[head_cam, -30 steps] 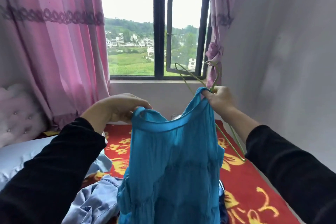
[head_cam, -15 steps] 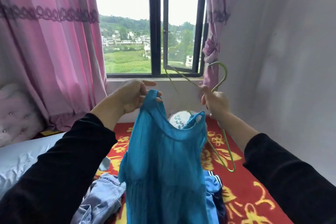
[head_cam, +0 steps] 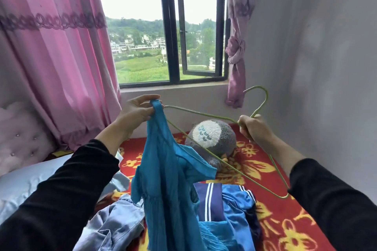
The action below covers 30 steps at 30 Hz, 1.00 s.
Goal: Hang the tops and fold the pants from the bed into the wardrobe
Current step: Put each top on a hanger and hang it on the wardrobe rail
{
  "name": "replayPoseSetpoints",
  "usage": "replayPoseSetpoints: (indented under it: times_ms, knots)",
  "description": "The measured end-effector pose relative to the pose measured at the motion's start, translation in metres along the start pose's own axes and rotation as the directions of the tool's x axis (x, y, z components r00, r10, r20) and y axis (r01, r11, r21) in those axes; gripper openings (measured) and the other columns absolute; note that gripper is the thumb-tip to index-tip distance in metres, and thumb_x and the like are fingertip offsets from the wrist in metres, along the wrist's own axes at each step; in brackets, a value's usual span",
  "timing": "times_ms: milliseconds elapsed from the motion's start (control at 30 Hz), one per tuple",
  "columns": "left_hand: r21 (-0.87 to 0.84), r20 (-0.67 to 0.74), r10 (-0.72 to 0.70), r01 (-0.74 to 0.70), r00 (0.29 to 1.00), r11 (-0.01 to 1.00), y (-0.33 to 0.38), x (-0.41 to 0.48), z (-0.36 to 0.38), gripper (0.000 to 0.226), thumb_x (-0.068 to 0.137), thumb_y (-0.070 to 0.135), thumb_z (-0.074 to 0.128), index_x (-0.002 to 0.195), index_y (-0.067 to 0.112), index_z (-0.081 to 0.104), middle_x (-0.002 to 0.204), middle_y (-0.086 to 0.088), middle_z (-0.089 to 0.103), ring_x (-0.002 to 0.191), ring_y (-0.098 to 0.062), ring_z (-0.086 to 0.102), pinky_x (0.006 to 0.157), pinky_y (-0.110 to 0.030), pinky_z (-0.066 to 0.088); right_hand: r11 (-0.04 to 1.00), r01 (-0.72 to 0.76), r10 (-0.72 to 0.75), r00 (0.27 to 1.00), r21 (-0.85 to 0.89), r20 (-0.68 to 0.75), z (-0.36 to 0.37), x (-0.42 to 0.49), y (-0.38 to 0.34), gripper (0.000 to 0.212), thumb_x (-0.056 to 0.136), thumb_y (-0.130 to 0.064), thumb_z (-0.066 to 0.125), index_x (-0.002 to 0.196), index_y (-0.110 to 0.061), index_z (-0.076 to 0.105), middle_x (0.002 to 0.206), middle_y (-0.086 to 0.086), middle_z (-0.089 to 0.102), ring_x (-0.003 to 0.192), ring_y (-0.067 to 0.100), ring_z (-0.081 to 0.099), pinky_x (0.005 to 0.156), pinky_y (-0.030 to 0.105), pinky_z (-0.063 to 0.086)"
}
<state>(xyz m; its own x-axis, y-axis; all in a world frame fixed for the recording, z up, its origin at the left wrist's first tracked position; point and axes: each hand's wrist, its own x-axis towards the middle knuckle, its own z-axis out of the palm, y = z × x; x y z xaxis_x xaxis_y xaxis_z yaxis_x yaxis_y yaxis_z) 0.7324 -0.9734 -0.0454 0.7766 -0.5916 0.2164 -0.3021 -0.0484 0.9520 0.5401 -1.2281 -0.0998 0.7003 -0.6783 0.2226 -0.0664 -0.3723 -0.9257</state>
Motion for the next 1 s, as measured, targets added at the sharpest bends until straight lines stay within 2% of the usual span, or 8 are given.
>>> replayPoseSetpoints:
  times_ms: [167,333,533,600,700,800,900,1000]
  knots:
    - [0.241,0.246,0.068,-0.129,0.967,0.962,0.011,-0.005,0.008,0.029,0.085,0.008,0.07,0.11,0.023,0.069,0.1,-0.002,0.075,0.098,-0.015,0.068,0.092,-0.028,0.049,0.995,0.092,-0.087,0.989,-0.043,0.117,0.028,-0.001,-0.018,0.047,0.088,-0.007,0.05,0.041,-0.007,0.046,0.029,-0.002,0.036,0.026,0.008,0.028,0.033,0.017,0.025]
    - [0.462,0.395,0.005,-0.204,0.919,0.863,0.021,-0.012,0.019,0.022,0.085,0.021,0.071,0.106,0.025,0.07,0.069,-0.002,0.068,0.054,-0.009,0.051,0.054,-0.019,0.045,0.962,0.243,-0.224,0.964,-0.127,0.145,0.059,0.006,-0.041,0.046,0.087,-0.02,0.06,0.044,-0.012,0.048,0.037,-0.006,0.039,0.035,0.009,0.033,0.047,0.025,0.031]
    - [0.34,0.239,-0.115,0.028,0.964,0.94,0.004,-0.012,0.009,0.046,0.061,0.049,0.072,0.093,0.016,0.078,0.066,0.0,0.052,0.058,-0.013,0.035,0.052,-0.023,0.03,0.849,0.422,-0.44,0.898,-0.317,0.016,0.067,0.003,-0.033,0.038,0.089,-0.05,0.054,0.078,-0.013,0.059,0.076,-0.006,0.054,0.072,0.011,0.049,0.068,0.029,0.041]
    - [0.304,0.135,-0.072,0.028,0.988,0.952,-0.003,-0.013,0.01,0.033,0.071,0.049,0.078,0.088,0.02,0.079,0.073,-0.002,0.062,0.066,-0.012,0.047,0.059,-0.021,0.037,0.754,0.423,-0.553,0.821,-0.502,-0.139,0.067,-0.001,-0.02,0.026,0.084,-0.038,0.056,0.094,-0.014,0.059,0.095,-0.005,0.052,0.093,0.014,0.047,0.083,0.035,0.037]
    - [0.238,0.011,0.013,-0.015,1.0,0.971,-0.011,-0.007,0.013,0.026,0.075,0.034,0.079,0.085,0.01,0.078,0.07,0.001,0.065,0.064,-0.002,0.053,0.057,-0.014,0.039,0.713,0.457,-0.631,0.748,-0.532,-0.205,0.065,-0.008,-0.003,0.016,0.078,-0.017,0.063,0.089,-0.012,0.054,0.089,-0.003,0.048,0.086,0.016,0.043,0.078,0.034,0.034]
    - [0.204,-0.055,0.059,-0.047,0.997,0.978,-0.014,-0.002,0.013,0.022,0.075,0.031,0.079,0.078,0.009,0.078,0.06,0.006,0.063,0.059,-0.001,0.052,0.062,-0.019,0.04,0.813,0.414,-0.481,0.874,-0.409,-0.071,0.067,-0.017,0.022,0.015,0.078,-0.017,0.064,0.076,-0.016,0.05,0.067,-0.004,0.053,0.059,0.016,0.048,0.059,0.029,0.036]
    - [0.161,-0.109,0.084,-0.066,0.991,0.985,-0.013,0.001,0.012,0.021,0.077,0.026,0.078,0.077,0.005,0.076,0.05,0.011,0.056,0.051,0.0,0.047,0.058,-0.02,0.038,0.855,0.263,-0.202,0.963,-0.448,0.179,0.079,-0.024,0.05,0.033,0.077,-0.047,0.063,0.066,-0.017,0.057,0.06,-0.002,0.06,0.058,0.018,0.055,0.057,0.031,0.041]
    - [0.124,-0.159,0.078,-0.059,0.984,0.99,-0.014,0.003,0.009,0.014,0.076,0.024,0.079,0.074,0.01,0.076,0.051,0.011,0.059,0.057,-0.005,0.052,0.061,-0.023,0.042,0.961,0.034,0.127,0.827,-0.274,0.548,0.094,-0.034,0.061,0.057,0.062,-0.07,0.071,0.055,-0.017,0.053,0.059,0.0,0.046,0.056,0.016,0.039,0.053,0.031,0.029]
